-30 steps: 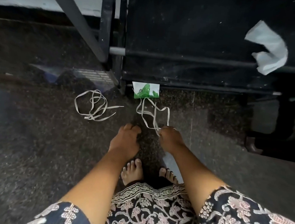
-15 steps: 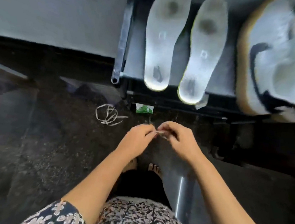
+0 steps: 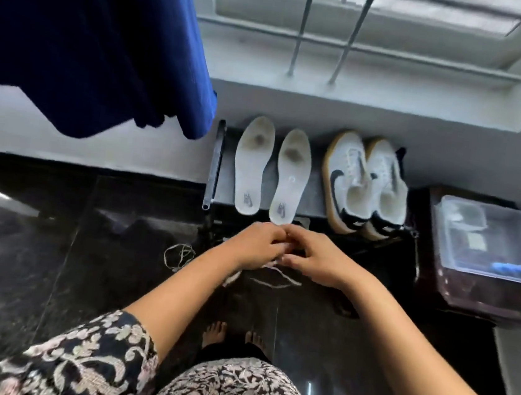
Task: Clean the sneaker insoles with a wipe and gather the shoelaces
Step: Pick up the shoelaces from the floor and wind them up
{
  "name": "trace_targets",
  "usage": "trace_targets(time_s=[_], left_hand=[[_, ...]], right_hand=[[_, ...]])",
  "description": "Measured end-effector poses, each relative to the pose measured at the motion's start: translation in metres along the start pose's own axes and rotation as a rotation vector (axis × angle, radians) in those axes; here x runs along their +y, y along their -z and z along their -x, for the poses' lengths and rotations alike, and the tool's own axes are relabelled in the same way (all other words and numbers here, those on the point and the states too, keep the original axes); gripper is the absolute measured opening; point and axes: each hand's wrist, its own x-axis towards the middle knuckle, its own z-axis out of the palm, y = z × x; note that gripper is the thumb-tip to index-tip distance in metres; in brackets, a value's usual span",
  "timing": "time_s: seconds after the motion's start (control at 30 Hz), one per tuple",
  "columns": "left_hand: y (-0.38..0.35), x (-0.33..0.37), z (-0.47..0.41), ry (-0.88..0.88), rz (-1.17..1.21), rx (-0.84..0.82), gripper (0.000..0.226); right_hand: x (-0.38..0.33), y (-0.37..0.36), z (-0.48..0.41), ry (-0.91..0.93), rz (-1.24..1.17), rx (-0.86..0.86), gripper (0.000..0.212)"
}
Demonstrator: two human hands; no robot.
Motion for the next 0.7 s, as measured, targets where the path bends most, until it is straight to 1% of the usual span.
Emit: trace_targets(time_s=[0.07, 0.1, 0.17, 0.23, 0.3, 0.33, 0.37, 0.4, 0.43, 0.47, 0.53, 0.57, 0.63, 0.7], left_hand=[[0.017, 0.013, 0.010, -0.016, 0.077, -0.012, 0.024], [0.026, 0.016, 0.017, -0.031, 0.106, -0.027, 0.024], [0.048, 0.022, 0.033, -0.046, 0.095, -0.065, 0.027], [0.068, 0.025, 0.048, -0.032, 0.094, -0.066, 0.029], [0.082, 0.035, 0.059, -0.034, 0.156, -0.067, 0.028], [0.087, 0.043, 0.063, -0.044, 0.191, -0.079, 0.027], [0.089, 0.052, 0.065, -0.054, 0.236, -0.088, 0.027], [0.088, 0.062, 0.066, -0.068, 0.297, -0.092, 0.026], [0.087, 0.072, 0.066, -0.088, 0.384, -0.100, 0.026], [0.085, 0.083, 0.065, -0.117, 0.493, -0.116, 0.025], [0.080, 0.102, 0.063, -0.189, 0.778, -0.171, 0.023], [0.079, 0.109, 0.061, -0.223, 0.930, -0.180, 0.024], [0.079, 0.123, 0.058, -0.259, 1.179, -0.129, 0.026], [0.081, 0.133, 0.054, -0.269, 1.303, -0.047, 0.027]], right_hand=[[-0.010, 0.011, 0.005, 0.027, 0.042, 0.087, 0.020], [-0.010, 0.019, 0.010, 0.017, 0.055, 0.132, 0.014], [-0.008, 0.036, 0.023, -0.048, 0.084, 0.238, 0.014], [-0.001, 0.052, 0.036, -0.157, 0.143, 0.320, 0.016], [0.001, 0.059, 0.046, -0.250, 0.224, 0.319, 0.015], [-0.003, 0.057, 0.049, -0.251, 0.201, 0.292, 0.009], [-0.014, 0.053, 0.051, -0.226, 0.117, 0.265, 0.013], [-0.025, 0.046, 0.052, -0.176, -0.017, 0.245, 0.026], [-0.037, 0.038, 0.052, -0.114, -0.142, 0.233, 0.033], [-0.047, 0.030, 0.050, -0.045, -0.229, 0.247, 0.031], [-0.062, 0.020, 0.047, 0.046, -0.288, 0.337, 0.015], [-0.065, 0.018, 0.045, 0.061, -0.323, 0.381, 0.019], [-0.072, 0.015, 0.044, 0.080, -0.459, 0.403, 0.031], [-0.083, 0.015, 0.046, 0.089, -0.647, 0.388, 0.031]])
